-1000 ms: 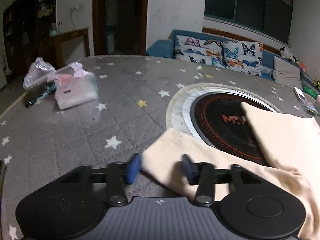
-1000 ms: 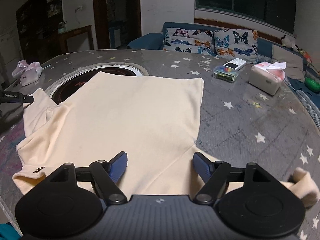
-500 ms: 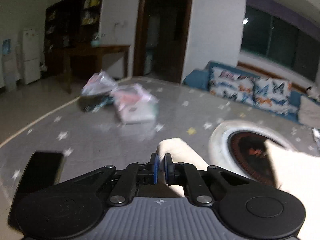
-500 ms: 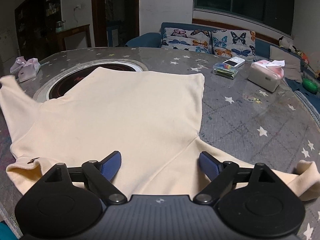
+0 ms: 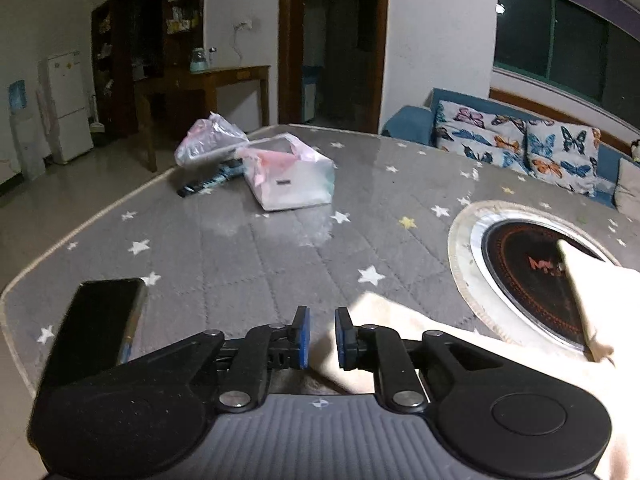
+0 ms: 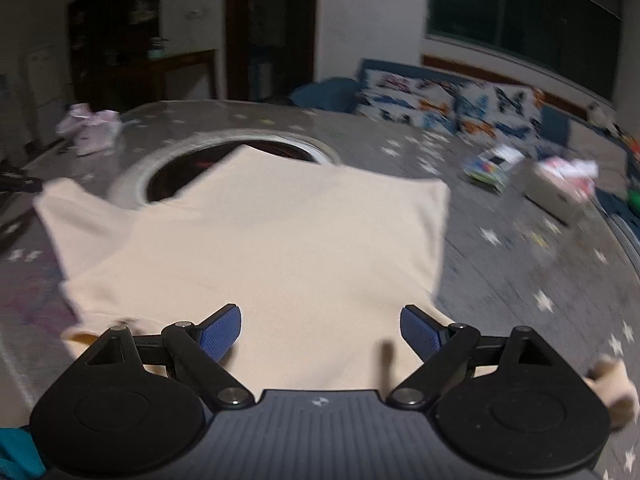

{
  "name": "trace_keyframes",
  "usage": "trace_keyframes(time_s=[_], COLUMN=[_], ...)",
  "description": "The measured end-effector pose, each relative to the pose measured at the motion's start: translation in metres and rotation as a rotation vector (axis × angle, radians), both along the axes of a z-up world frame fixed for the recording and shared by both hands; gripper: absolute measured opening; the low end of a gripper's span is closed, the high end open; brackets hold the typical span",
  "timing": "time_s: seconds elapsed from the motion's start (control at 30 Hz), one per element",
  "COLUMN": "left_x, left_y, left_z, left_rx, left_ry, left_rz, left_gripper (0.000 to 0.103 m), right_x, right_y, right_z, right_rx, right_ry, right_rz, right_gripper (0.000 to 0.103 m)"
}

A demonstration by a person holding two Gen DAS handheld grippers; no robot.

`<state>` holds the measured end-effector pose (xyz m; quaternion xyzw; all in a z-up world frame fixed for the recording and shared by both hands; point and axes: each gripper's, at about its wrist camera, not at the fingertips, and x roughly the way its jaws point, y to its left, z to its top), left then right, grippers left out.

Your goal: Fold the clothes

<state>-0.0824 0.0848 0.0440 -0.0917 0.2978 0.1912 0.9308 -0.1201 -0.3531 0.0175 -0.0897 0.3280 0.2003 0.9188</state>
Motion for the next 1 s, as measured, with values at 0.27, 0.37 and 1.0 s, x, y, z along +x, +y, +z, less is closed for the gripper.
trace_keyframes(time_s=[0.27, 0.37, 1.0], left_x=[0.001, 0.014, 0.072], left_y=[-0.053, -0.085, -0.142], left_z=[0.022, 0.018, -0.029], left_rx=[-0.102, -0.18, -0.24], left_ry=[-0.062, -0.044, 0.054], left_rz=[-0.272, -0.429, -0.55], left_gripper=[0.014, 0.014, 0.013], right_x=[-0.001, -0.003, -0.014], right_y=[0.054, 0.069, 0.017], right_z=[0.0, -0.008, 0.005], right_rx=[0.018, 0.022, 0.163], right_ry=[0.03, 0.07, 0.066], right_rz=[0.19, 0.232, 0.083], right_gripper=[0.071, 0.051, 0.045])
